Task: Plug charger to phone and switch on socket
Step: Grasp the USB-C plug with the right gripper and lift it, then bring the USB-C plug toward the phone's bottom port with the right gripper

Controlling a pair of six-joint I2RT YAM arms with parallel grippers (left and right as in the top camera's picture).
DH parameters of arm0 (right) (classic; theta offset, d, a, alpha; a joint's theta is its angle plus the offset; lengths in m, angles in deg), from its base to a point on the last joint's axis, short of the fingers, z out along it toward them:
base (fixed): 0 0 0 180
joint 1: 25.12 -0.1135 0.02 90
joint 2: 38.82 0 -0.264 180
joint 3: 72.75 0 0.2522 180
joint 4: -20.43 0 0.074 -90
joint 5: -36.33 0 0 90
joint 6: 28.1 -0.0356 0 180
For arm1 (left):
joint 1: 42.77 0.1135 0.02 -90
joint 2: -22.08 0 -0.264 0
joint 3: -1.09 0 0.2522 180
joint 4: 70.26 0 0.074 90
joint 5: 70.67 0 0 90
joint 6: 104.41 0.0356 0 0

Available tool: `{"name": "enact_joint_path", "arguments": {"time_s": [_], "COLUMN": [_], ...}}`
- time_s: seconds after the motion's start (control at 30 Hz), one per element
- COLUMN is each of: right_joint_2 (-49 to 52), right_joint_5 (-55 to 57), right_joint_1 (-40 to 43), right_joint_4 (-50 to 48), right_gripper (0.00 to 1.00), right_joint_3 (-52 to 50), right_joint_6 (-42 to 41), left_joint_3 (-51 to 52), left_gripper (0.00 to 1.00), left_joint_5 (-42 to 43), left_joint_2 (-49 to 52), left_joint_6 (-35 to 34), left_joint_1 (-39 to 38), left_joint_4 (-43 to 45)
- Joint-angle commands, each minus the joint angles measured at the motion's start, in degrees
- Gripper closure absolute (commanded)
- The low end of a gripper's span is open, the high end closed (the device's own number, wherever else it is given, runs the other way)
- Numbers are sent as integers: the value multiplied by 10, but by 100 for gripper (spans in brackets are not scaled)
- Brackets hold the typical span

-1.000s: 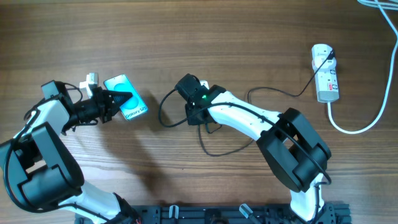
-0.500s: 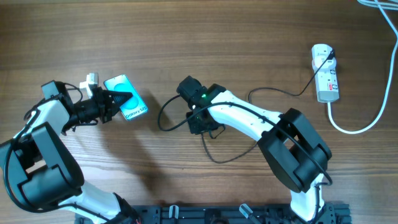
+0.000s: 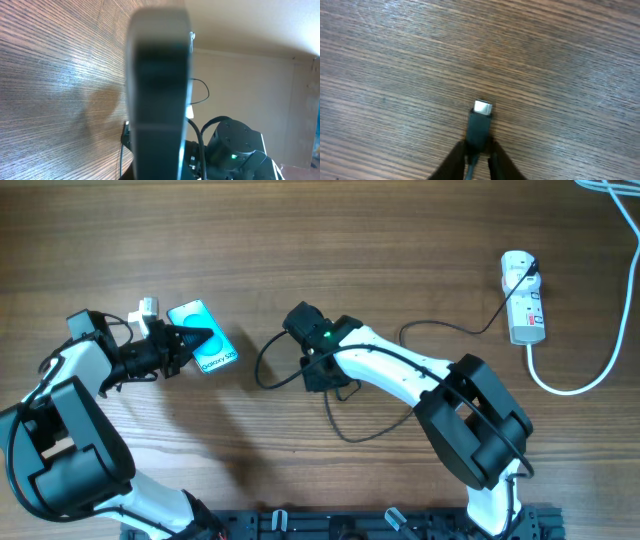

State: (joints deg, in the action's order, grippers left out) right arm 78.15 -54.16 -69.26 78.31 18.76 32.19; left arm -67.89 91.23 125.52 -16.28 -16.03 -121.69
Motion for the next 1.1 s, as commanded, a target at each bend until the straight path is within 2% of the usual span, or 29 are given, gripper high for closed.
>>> {"name": "enact_joint_path", "arguments": {"time_s": [0.0, 0.07, 0.1, 0.2, 0.27, 0.43, 0.57, 0.63, 0.7, 0.87, 0.93, 1.07], "right_joint_2": [21, 21, 21, 21, 21, 19, -71, -136, -186, -209, -209, -209], "right_joint_5": [0, 0, 0, 0, -4, -11, -157, -296, -402, -428, -375, -275], "right_joint_1": [1, -1, -2, -3, -3, -1, 11, 13, 12, -14, -42, -73], "right_joint_4": [12, 14, 16, 20, 15, 9, -7, -7, -6, -29, -52, -81], "right_gripper": [84, 76, 76, 82, 93, 96, 96, 96, 96, 96, 96, 96], "right_joint_3": [-14, -14, -14, -14, -14, -12, -11, -12, -12, -12, -12, -11], "right_joint_6": [-5, -5, -5, -9, -9, -12, 106, 177, 202, 184, 108, 38], "left_joint_3": [0, 0, 0, 0, 0, 0, 0, 0, 0, 0, 0, 0], "left_gripper": [96, 96, 96, 96, 96, 96, 96, 96, 96, 96, 96, 96], "left_joint_5": [18, 18, 17, 17, 18, 40, 103, 145, 182, 184, 184, 184], "left_joint_2": [-2, -2, -2, -2, -2, -3, -3, -5, -12, -28, -28, -28], "left_joint_6": [-1, -1, -1, -1, -1, -1, 1, 1, 1, -3, -21, -33], "left_joint_1": [0, 0, 0, 0, 0, 2, 11, 24, 34, 28, 10, -32], "left_joint_4": [0, 0, 0, 0, 5, 7, 22, 16, 10, -33, -42, -21]}}
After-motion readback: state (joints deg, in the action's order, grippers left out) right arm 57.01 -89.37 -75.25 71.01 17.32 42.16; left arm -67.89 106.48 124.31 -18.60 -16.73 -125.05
